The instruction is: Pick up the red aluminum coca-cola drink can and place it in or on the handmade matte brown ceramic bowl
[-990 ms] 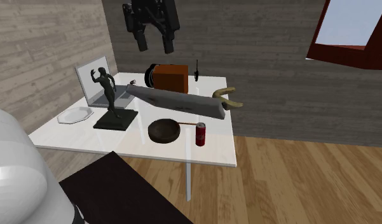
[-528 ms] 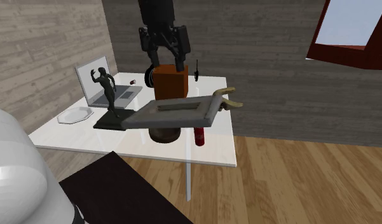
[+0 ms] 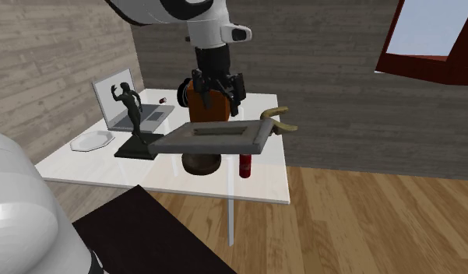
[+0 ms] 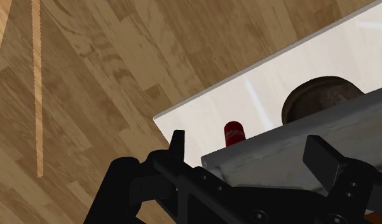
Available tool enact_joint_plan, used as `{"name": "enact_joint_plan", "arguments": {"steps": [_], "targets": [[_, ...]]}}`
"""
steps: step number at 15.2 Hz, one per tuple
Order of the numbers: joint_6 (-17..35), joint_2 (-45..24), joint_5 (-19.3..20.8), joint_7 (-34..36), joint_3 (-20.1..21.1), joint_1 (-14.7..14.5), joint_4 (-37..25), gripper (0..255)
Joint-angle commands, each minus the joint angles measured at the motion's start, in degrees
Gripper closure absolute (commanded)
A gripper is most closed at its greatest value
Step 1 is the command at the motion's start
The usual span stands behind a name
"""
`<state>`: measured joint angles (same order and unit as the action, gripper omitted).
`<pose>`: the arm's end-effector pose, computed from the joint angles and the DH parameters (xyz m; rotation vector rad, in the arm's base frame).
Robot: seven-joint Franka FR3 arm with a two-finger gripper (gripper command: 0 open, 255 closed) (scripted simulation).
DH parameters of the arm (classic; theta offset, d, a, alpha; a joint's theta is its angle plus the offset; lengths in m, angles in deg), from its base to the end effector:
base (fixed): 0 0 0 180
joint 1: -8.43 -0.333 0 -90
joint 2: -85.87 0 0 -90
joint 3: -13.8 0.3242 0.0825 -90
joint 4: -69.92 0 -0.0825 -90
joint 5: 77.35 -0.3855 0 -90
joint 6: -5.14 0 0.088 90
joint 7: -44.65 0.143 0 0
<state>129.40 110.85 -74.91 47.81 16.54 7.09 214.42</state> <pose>0.4127 0.0262 0.4082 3.0871 0.0540 0.1318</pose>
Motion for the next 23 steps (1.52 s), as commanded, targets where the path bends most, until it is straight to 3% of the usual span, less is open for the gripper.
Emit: {"name": "enact_joint_plan", "arguments": {"steps": [1,12,20,23], "targets": [[4.7,-4.3,0.0,0.3,0.1,0.0,0.1,0],[23.5,-29.4,0.5,1.5,0.5,-0.1,-7.1,0],[31.7,-48.0,1.1,2.1,0.5,-0.7,-18.3,0],[33.3,-51.6,1.2,2.2,0.2,-1.0,-20.3,0]]}}
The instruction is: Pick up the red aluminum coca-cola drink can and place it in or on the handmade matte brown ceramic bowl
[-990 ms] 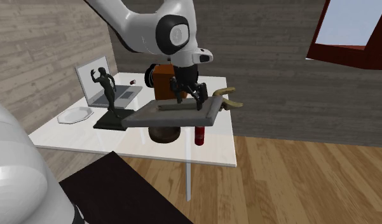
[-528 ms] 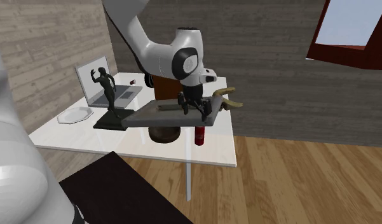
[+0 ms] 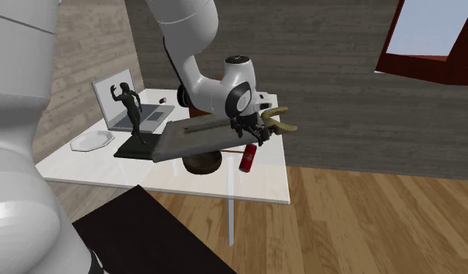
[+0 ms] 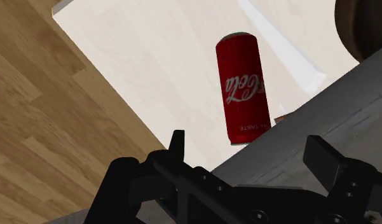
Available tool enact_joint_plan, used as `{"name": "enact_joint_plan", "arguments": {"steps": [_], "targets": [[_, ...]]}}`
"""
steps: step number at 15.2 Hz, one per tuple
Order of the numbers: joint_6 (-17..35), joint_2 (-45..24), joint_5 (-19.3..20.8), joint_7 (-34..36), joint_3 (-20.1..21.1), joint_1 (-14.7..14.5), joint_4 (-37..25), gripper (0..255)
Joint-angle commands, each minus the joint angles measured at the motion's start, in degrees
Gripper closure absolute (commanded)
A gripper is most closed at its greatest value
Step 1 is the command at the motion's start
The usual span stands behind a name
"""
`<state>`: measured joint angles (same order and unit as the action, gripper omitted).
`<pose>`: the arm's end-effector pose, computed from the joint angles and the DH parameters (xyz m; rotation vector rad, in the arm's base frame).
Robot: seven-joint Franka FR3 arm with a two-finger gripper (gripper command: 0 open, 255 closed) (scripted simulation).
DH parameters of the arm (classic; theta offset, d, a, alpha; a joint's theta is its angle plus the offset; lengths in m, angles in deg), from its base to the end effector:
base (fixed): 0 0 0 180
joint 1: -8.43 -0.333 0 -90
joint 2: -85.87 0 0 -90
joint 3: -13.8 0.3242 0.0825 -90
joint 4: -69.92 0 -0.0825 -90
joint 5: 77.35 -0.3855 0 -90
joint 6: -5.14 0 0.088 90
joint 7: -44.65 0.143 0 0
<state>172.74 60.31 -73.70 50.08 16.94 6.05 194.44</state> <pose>0.6019 0.0619 0.1875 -3.0756 -0.0810 -0.4737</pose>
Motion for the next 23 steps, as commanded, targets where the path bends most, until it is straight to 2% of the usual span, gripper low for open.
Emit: {"name": "enact_joint_plan", "arguments": {"steps": [1,6,14,15,23], "targets": [[-9.5,-1.8,0.0,0.0,-0.3,0.0,-0.5,0],[-7.3,-5.4,0.3,0.2,-0.7,-0.3,-1.9,0],[-7.3,-5.4,0.3,0.2,-0.7,-0.3,-1.9,0],[-7.3,-5.4,0.3,0.2,-0.7,-0.3,-1.9,255],[-7.3,-5.4,0.3,0.2,-0.7,-0.3,-1.9,255]]}}
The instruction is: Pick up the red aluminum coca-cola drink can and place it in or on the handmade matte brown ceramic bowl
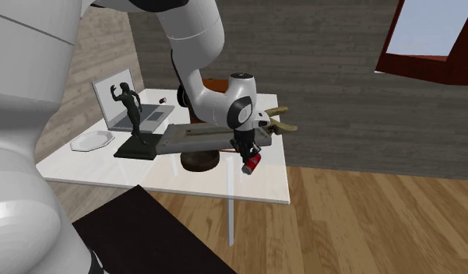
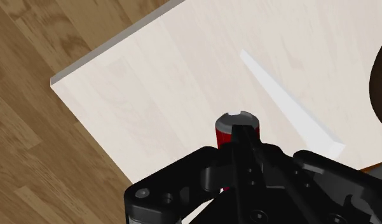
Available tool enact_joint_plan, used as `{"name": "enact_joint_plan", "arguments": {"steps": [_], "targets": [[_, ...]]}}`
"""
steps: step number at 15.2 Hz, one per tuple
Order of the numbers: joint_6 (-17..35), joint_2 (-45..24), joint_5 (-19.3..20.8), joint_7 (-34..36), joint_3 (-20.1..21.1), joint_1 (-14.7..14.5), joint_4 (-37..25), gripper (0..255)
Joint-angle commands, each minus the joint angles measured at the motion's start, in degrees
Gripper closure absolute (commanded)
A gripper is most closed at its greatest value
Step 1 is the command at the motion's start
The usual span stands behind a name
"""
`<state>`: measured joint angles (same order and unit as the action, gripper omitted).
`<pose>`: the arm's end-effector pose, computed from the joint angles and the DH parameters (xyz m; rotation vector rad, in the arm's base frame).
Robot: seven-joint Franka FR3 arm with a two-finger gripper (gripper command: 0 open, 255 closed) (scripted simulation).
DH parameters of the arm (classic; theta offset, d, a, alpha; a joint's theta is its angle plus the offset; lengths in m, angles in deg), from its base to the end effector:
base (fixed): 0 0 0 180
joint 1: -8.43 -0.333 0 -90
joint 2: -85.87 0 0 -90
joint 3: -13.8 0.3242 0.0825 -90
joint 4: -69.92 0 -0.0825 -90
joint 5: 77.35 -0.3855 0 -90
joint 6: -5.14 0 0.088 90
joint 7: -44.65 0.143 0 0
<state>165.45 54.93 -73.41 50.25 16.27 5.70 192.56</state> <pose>0.5843 0.0565 0.1287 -3.1292 -0.0766 -0.1856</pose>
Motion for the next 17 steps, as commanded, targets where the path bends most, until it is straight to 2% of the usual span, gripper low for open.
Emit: {"name": "enact_joint_plan", "arguments": {"steps": [1,2,9,17], "targets": [[0.0,0.0,0.0,0.0,0.0,0.0,0.0,255],[0.0,0.0,0.0,0.0,0.0,0.0,0.0,0],[-18.0,-17.8,1.2,-2.0,0.2,-1.9,-28.6,0],[-15.7,-23.3,1.3,-2.0,-0.1,-2.1,-31.7,0]]}}
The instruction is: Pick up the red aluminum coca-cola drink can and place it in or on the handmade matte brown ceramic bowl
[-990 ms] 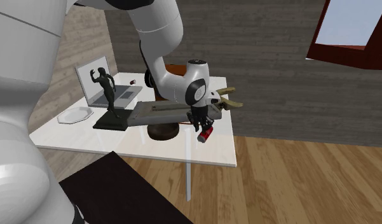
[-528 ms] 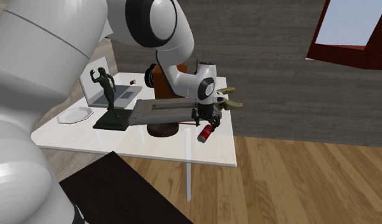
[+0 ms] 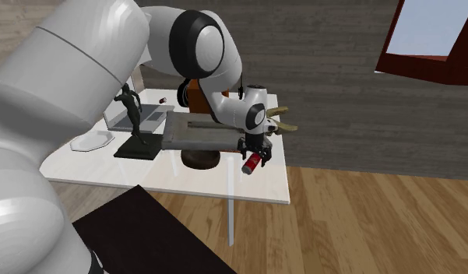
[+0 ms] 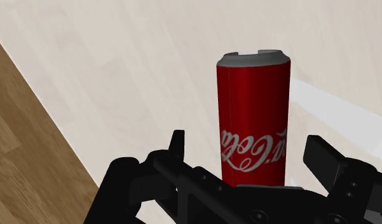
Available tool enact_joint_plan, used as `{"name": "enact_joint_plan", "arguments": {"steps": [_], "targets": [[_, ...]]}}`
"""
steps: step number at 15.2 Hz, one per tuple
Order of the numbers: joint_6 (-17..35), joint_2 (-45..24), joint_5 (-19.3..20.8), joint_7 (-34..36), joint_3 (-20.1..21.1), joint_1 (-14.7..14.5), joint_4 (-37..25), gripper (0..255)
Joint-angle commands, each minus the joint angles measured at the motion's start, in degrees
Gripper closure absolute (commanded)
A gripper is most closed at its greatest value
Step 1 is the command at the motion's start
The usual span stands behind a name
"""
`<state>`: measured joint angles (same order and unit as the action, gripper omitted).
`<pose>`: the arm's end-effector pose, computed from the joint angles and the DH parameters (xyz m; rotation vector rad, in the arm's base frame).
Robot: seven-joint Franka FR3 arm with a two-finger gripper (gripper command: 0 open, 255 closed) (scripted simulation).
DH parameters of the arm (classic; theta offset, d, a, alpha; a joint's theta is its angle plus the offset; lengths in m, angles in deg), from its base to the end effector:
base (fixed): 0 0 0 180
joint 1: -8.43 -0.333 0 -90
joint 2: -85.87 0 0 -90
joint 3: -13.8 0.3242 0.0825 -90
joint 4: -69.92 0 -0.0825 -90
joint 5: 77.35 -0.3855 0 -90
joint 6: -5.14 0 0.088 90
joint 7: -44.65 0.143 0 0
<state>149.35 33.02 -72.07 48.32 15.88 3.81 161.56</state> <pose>0.6824 0.0772 0.0540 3.1116 0.1767 -0.0022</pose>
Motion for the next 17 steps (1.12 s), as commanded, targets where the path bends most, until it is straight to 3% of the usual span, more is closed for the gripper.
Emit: {"name": "enact_joint_plan", "arguments": {"steps": [1,8,9,17], "targets": [[0.4,-1.4,0.0,-0.1,0.3,-0.2,-0.7,0],[0.4,-1.4,0.0,-0.1,0.2,-0.2,-0.7,0],[0.4,-1.4,0.0,-0.1,0.2,-0.2,-0.7,255],[0.2,-1.7,0.0,0.1,0.2,-0.4,-1.2,255]]}}
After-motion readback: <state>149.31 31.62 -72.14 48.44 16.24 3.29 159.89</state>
